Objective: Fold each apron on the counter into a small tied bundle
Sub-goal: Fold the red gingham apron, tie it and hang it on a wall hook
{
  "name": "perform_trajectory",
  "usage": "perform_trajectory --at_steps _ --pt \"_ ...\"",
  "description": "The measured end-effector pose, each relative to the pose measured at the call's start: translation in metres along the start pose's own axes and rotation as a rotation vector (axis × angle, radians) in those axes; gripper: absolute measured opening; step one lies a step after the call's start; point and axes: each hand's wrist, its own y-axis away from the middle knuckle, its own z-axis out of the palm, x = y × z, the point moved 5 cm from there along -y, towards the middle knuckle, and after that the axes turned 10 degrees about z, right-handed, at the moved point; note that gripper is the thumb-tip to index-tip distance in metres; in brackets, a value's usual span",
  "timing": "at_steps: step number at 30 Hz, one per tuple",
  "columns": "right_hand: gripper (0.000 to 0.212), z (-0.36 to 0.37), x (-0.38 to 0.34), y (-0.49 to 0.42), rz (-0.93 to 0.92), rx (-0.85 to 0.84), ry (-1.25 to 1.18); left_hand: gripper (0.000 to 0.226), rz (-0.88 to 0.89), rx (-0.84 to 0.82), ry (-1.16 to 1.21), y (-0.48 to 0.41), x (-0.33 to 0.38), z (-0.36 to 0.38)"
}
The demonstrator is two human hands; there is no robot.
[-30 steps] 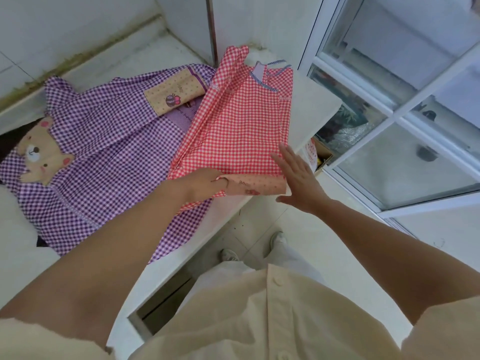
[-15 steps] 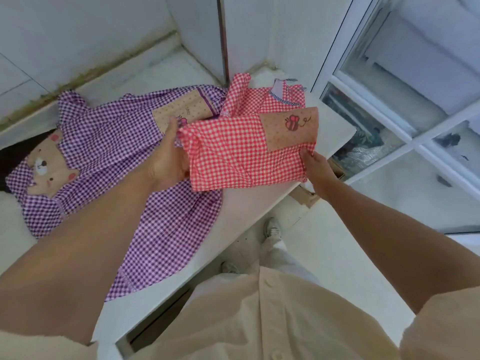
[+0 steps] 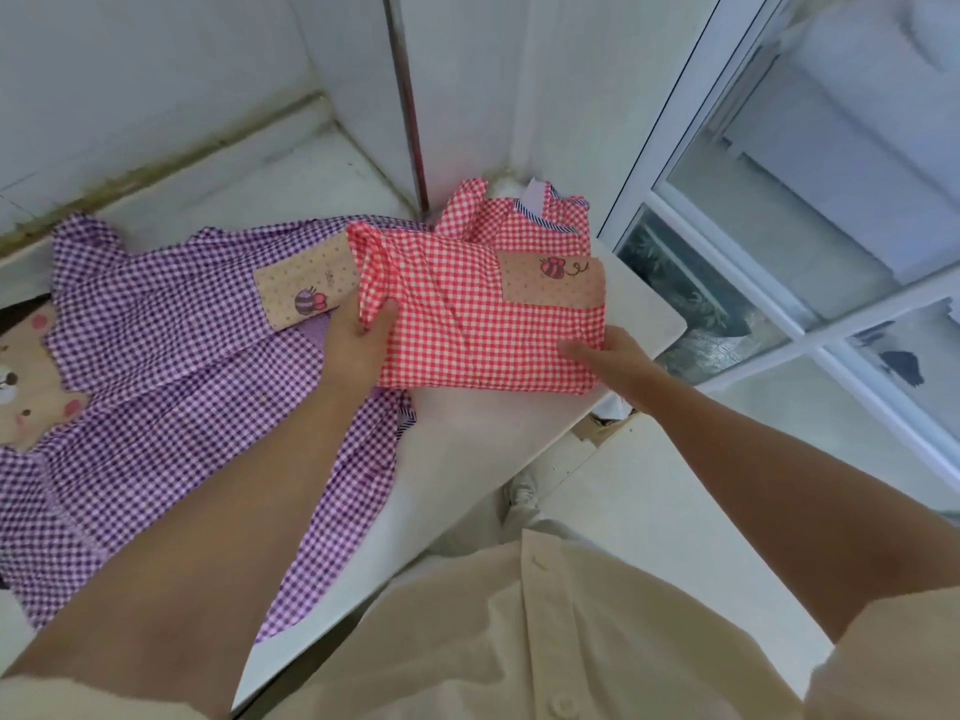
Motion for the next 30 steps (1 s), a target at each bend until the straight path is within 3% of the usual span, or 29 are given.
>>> perform_trajectory --at_steps 2,5,8,10,14,22,30 --pt "0.021 -0.004 -0.003 -0.005 -0.018 0.072 0.012 0.045 0.05 0.069 -0.065 0.0 0.005 -0.001" --pt "0.037 -0.009 -0.007 -0.013 0.003 0.156 0.021 0.037 0.109 0.315 -0.291 0.012 0.007 -0.013" --pt "0.042 -0.009 -0.011 -0.021 0.038 0.188 0.13 0.03 0.183 0.243 -0.603 0.025 0.008 -0.011" --pt "0.042 -0.008 -0.013 -0.025 0.055 0.212 0.18 0.031 0.188 0.172 -0.685 0.032 0.001 -0.007" --pt "0.042 -0.005 -0.012 -0.029 0.066 0.244 0.247 0.045 0.001 0.181 -0.567 0.04 -0.015 -0.002" --pt "0.039 -0.004 -0.01 -0.032 0.057 0.268 0.33 0.025 -0.035 0.263 -0.566 0.041 -0.007 0.007" --pt "0.038 -0.006 -0.008 -0.031 0.033 0.282 0.313 0.015 -0.043 0.21 -0.238 0.043 -0.017 -0.01"
